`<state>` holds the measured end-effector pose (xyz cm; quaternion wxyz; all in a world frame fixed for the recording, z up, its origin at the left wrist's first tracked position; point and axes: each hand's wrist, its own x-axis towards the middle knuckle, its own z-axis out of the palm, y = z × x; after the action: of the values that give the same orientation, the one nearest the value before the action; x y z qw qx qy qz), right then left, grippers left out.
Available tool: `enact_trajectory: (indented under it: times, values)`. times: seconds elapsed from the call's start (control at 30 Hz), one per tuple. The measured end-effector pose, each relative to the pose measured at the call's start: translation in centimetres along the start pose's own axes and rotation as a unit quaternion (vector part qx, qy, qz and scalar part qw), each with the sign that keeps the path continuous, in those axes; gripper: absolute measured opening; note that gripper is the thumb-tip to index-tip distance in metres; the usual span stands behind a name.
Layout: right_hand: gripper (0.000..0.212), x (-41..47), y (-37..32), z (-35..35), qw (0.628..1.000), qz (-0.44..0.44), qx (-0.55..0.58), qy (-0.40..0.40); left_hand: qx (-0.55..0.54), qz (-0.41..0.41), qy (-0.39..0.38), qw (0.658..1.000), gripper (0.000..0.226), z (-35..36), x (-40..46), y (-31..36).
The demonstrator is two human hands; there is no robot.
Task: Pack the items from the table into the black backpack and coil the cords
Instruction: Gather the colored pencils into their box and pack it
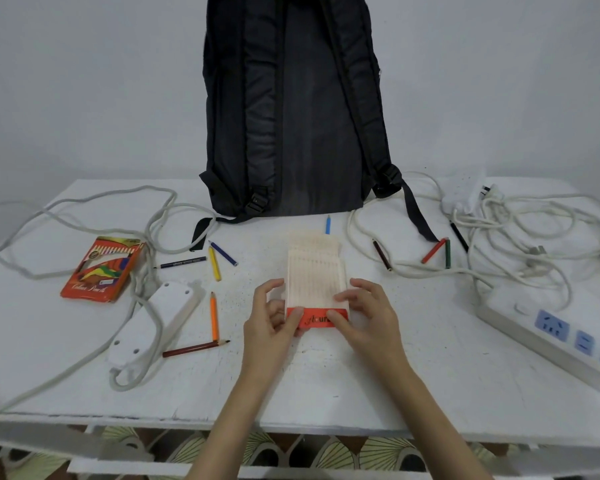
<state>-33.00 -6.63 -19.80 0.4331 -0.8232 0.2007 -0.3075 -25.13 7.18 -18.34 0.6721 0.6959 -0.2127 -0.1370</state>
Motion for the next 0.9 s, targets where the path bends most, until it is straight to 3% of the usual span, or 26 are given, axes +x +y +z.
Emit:
enact_trajectory:
  times: [0.1,0.17,0.23,0.37,0.47,0.57,0.63,0.77,0.83,0.9]
  values:
    - [0.062,0.4,-0.7,-0.5,0.992,0.089,0.094,-0.006,-0.050,-0.011,0.006,0.999,0.040,0.1,0.3,0.4]
    - [0.076,0.7,-1.2,-1.0,0.968,0.161,0.190,-0.034,-0.098,-0.022,0.000,0.995,0.036,0.3,0.3,0.9]
    - [0.063,1.1,-1.7,-0.8,0.946,0.186,0.258,-0.071,-0.090,-0.025,0.004,0.996,0.032,0.1,0.4,1.2]
    - [0.031,1.6,-2.0,0.2,0.937,0.177,0.287,-0.093,0.006,-0.046,0.013,0.999,0.031,-1.0,1.1,1.1]
    - [0.026,1.6,-1.9,-0.2,0.921,0.194,0.329,-0.080,0.075,0.024,0.109,0.991,0.033,-4.3,2.8,2.3]
    - [0.029,1.4,-1.3,-0.5,0.910,0.204,0.356,-0.058,0.210,0.065,0.258,0.941,0.041,-10.8,5.7,3.2]
    - [0.034,1.4,-1.1,-0.5,0.908,0.200,0.364,-0.057,0.330,0.021,0.307,0.893,0.062,-15.2,7.8,3.0]
    - [0.079,1.3,-1.0,-0.4,0.913,0.192,0.354,-0.063,0.406,-0.186,0.272,0.852,0.105,-21.4,10.7,1.1]
    - [0.084,1.2,-1.1,-0.5,0.912,0.194,0.355,-0.059,0.422,-0.219,0.242,0.846,0.113,-23.0,11.3,0.4]
    - [0.090,1.2,-1.3,-0.5,0.912,0.192,0.358,-0.061,0.458,-0.198,0.253,0.829,0.112,-23.2,11.5,0.9]
